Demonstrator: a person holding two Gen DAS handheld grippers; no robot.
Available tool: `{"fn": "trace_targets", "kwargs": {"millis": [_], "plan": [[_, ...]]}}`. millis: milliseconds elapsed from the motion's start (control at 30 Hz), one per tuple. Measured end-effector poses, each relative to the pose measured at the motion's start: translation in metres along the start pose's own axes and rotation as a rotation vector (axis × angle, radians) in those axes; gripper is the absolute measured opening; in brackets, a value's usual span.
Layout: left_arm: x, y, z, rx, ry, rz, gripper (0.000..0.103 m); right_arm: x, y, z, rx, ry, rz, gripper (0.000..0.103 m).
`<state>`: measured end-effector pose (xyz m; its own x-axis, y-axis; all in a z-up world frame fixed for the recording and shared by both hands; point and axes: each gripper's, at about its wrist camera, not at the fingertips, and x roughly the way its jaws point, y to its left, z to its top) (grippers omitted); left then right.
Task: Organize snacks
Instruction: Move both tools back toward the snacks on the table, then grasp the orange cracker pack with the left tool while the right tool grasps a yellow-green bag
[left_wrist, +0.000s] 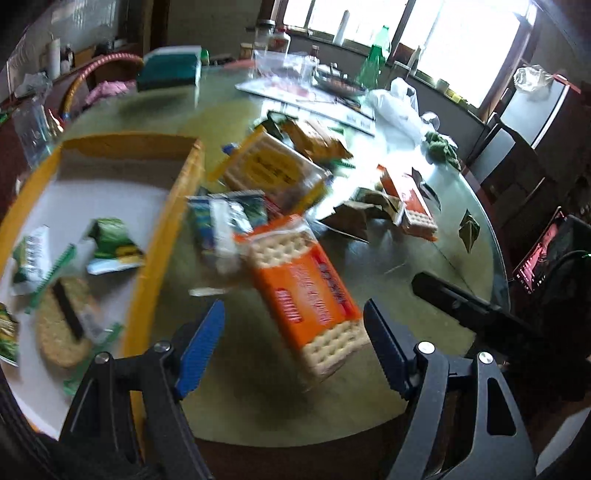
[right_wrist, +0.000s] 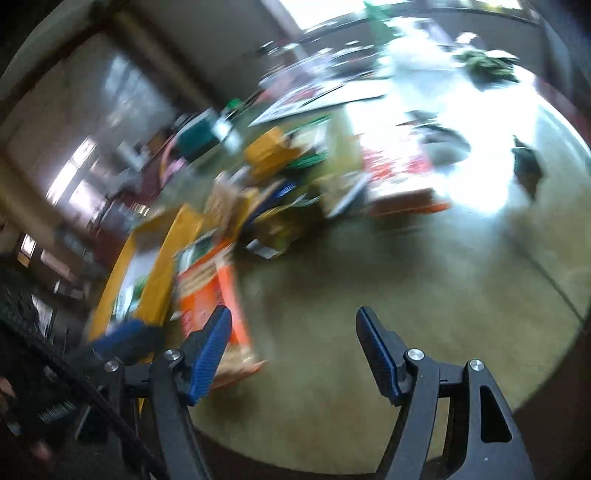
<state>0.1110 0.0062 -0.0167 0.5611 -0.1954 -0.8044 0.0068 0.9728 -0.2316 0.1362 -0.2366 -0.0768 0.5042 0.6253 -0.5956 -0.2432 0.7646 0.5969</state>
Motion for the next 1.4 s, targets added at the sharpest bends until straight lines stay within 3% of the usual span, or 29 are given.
{"fn": "trace_targets", "kwargs": {"millis": [100, 267, 300, 400, 500, 633, 733, 867, 1033, 1100, 1167, 1233, 1400], "plan": [[0.018, -0.012, 0.003, -0.011, 0.022, 0.008, 0.078, -0.005, -0.013, 0.004, 0.049, -0.012, 0.008, 0.071], [0.034, -0.017, 0.002, -0.023, 0.032, 0.095, 0.075, 0.000, -0.013, 0.000, 0.066, -0.004, 0.004, 0.070], [0.036, -0.018, 0.001, -0.014, 0.034, 0.110, 0.068, 0.001, -0.013, 0.000, 0.070, -0.001, 0.010, 0.070], [0.033, -0.015, -0.004, 0.003, 0.015, 0.117, 0.061, 0.006, -0.013, 0.004, 0.076, 0.007, 0.023, 0.070], [0.022, -0.014, -0.009, 0.037, -0.016, 0.110, 0.040, 0.011, -0.008, 0.007, 0.077, 0.019, 0.043, 0.070], [0.010, -0.015, -0.025, 0.127, -0.020, 0.115, 0.032, 0.022, -0.001, 0.019, 0.094, 0.043, 0.089, 0.070], [0.005, -0.013, -0.033, 0.150, 0.000, 0.082, 0.032, 0.037, 0.004, 0.033, 0.104, 0.068, 0.107, 0.070], [-0.002, 0.000, -0.034, 0.094, 0.009, 0.041, 0.032, 0.060, 0.006, 0.056, 0.144, 0.092, 0.094, 0.070], [-0.005, 0.007, -0.035, 0.055, 0.004, 0.033, 0.062, 0.081, 0.012, 0.072, 0.152, 0.103, 0.022, 0.069], [-0.008, 0.007, -0.035, 0.049, -0.008, 0.032, 0.066, 0.087, 0.016, 0.073, 0.136, 0.100, -0.017, 0.068], [-0.009, 0.008, -0.035, 0.045, -0.009, 0.021, 0.067, 0.090, 0.020, 0.071, 0.101, 0.097, -0.057, 0.051], [-0.008, 0.006, -0.035, 0.040, -0.004, 0.017, 0.067, 0.089, 0.025, 0.068, 0.047, 0.098, -0.098, 0.045], [-0.002, 0.002, -0.029, 0.032, 0.016, -0.002, 0.068, 0.072, 0.013, 0.055, -0.015, 0.102, -0.096, 0.043]]}}
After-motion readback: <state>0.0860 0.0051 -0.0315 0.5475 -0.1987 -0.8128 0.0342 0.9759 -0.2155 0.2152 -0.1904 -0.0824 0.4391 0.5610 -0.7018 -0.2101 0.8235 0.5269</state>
